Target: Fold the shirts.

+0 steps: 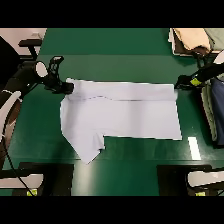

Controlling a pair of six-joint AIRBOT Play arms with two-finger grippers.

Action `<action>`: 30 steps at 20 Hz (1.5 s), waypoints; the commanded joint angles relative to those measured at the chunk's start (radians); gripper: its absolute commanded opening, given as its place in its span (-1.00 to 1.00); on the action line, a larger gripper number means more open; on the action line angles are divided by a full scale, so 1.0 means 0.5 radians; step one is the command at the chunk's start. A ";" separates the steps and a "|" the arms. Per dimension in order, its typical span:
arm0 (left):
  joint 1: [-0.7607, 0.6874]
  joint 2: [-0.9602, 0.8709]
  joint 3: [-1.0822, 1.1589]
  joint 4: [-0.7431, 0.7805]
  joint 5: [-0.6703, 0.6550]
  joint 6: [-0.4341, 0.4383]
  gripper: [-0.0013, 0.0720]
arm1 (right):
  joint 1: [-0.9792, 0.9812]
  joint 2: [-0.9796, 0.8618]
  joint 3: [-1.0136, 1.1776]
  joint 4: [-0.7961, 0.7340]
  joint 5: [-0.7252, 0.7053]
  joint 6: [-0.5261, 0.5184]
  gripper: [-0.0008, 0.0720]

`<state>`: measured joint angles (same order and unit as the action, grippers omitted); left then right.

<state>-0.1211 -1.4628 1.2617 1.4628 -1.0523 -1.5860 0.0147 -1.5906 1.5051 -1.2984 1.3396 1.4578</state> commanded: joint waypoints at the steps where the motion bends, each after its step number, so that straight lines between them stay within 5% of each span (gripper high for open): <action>1: -0.001 0.037 -0.049 -0.003 -0.184 -0.020 0.34 | -0.058 0.067 -0.112 0.340 -0.006 -0.002 0.31; 6: 0.145 0.568 -0.411 0.016 -0.326 -0.008 0.34 | -0.137 0.486 -0.363 0.435 0.148 -0.105 0.31; 13: 0.539 1.363 -1.543 -0.582 -0.347 -0.007 0.34 | -0.157 1.115 -0.860 0.517 -0.026 -0.143 0.31; 16: 0.529 1.389 -1.762 -0.893 -0.288 0.096 0.34 | -0.157 1.190 -0.903 0.517 -0.055 -0.143 0.31; 22: 0.291 1.388 -1.871 -1.054 0.042 0.113 0.34 | -0.156 1.191 -0.903 0.521 -0.055 -0.143 0.31; 27: 0.024 1.388 -1.872 -1.057 0.198 -0.030 0.33 | -0.163 1.191 -0.903 0.511 0.005 -0.143 0.31; 28: 0.024 1.388 -1.868 -1.056 0.186 -0.031 0.27 | -0.187 1.191 -0.903 0.511 0.054 -0.143 0.31; 29: 0.024 1.388 -1.861 -1.054 0.172 -0.024 -0.55 | -0.227 1.191 -0.903 0.500 0.106 -0.143 0.31; 30: 0.024 1.388 -1.849 -1.054 0.165 -0.019 -0.89 | -0.287 1.191 -0.906 0.495 0.160 -0.143 0.31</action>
<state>-0.0883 -0.7696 0.3317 0.9440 -0.9802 -1.5852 -0.0906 -0.9958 1.0534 -1.0431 1.3586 1.3857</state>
